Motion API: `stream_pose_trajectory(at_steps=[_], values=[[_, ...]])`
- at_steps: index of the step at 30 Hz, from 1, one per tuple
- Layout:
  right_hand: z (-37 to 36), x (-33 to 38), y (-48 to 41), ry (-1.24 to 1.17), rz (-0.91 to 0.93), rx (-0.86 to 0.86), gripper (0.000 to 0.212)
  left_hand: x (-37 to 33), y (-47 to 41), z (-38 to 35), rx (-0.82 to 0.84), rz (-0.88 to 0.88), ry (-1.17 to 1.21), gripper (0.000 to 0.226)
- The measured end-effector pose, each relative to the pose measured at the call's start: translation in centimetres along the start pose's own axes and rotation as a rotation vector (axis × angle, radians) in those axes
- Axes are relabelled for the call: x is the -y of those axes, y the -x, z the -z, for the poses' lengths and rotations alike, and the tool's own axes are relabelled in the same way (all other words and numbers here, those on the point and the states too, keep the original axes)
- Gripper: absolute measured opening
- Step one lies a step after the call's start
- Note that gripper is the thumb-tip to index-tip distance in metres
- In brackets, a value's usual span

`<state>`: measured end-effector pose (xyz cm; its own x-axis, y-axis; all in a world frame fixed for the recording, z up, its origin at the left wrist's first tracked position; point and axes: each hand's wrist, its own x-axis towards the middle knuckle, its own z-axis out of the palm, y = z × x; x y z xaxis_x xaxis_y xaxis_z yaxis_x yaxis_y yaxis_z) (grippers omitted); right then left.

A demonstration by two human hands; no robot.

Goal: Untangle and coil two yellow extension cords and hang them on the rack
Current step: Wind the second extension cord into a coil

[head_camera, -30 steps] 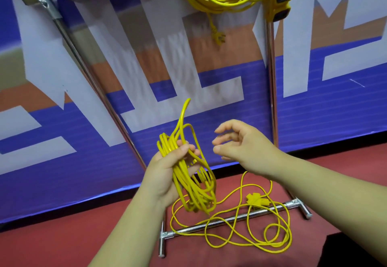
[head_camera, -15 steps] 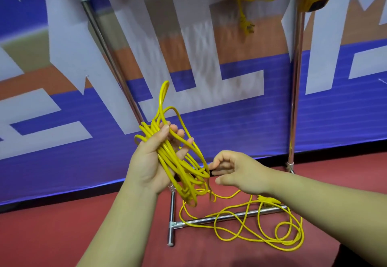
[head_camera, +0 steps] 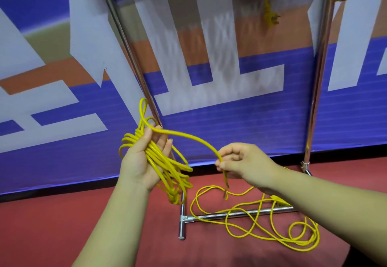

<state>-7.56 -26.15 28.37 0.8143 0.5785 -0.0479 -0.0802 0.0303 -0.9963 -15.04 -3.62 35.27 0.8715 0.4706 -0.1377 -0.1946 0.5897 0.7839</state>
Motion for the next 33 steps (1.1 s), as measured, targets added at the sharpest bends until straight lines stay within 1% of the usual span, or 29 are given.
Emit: stream_pose_trajectory(at_steps=[1, 2, 4, 7, 11, 15, 19, 21, 24, 28, 31, 33], values=[[0.2, 0.6, 0.0, -0.028, 0.011, -0.045, 0.017, 0.4, -0.4, 0.2, 0.004, 0.003, 0.006, 0.027], [0.4, 1.3, 0.1, -0.051, 0.021, -0.085, 0.018, 0.7, -0.2, 0.2, -0.014, 0.016, -0.051, 0.020], [1.1, 2.7, 0.3, -0.114, 0.032, -0.142, 0.022, 1.7, -0.4, 0.7, -0.055, 0.030, -0.128, 0.014], [2.3, 4.3, 0.9, -0.197, 0.043, -0.167, 0.024, 3.8, -0.5, 0.2, -0.030, 0.075, -0.257, 0.016], [3.5, 5.3, 1.3, -0.264, 0.053, -0.209, 0.026, 6.8, 1.2, -2.0, 0.082, 0.161, -0.415, 0.016], [4.1, 5.9, 1.6, -0.342, 0.066, -0.218, 0.025, 9.8, 2.6, -4.2, 0.177, 0.217, -0.500, 0.022], [5.0, 6.1, 1.7, -0.368, 0.074, -0.265, 0.029, 11.5, 3.7, -6.2, 0.273, 0.265, -0.484, 0.026], [5.6, 6.1, 1.9, -0.361, 0.074, -0.311, 0.030, 12.0, 4.1, -7.0, 0.310, 0.265, -0.499, 0.023], [6.4, 6.1, 2.1, -0.333, 0.066, -0.335, 0.029, 12.4, 4.4, -8.0, 0.315, 0.260, -0.514, 0.013], [7.4, 6.0, 2.5, -0.308, 0.042, -0.329, 0.023, 12.4, 4.5, -8.8, 0.325, 0.270, -0.459, 0.016], [8.1, 5.9, 2.9, -0.194, 0.059, -0.338, 0.014, 11.7, 4.0, -9.1, 0.328, 0.246, -0.397, 0.022], [8.2, 5.6, 3.1, -0.091, 0.088, -0.336, 0.012, 10.9, 3.5, -9.2, 0.314, 0.226, -0.333, 0.022]])
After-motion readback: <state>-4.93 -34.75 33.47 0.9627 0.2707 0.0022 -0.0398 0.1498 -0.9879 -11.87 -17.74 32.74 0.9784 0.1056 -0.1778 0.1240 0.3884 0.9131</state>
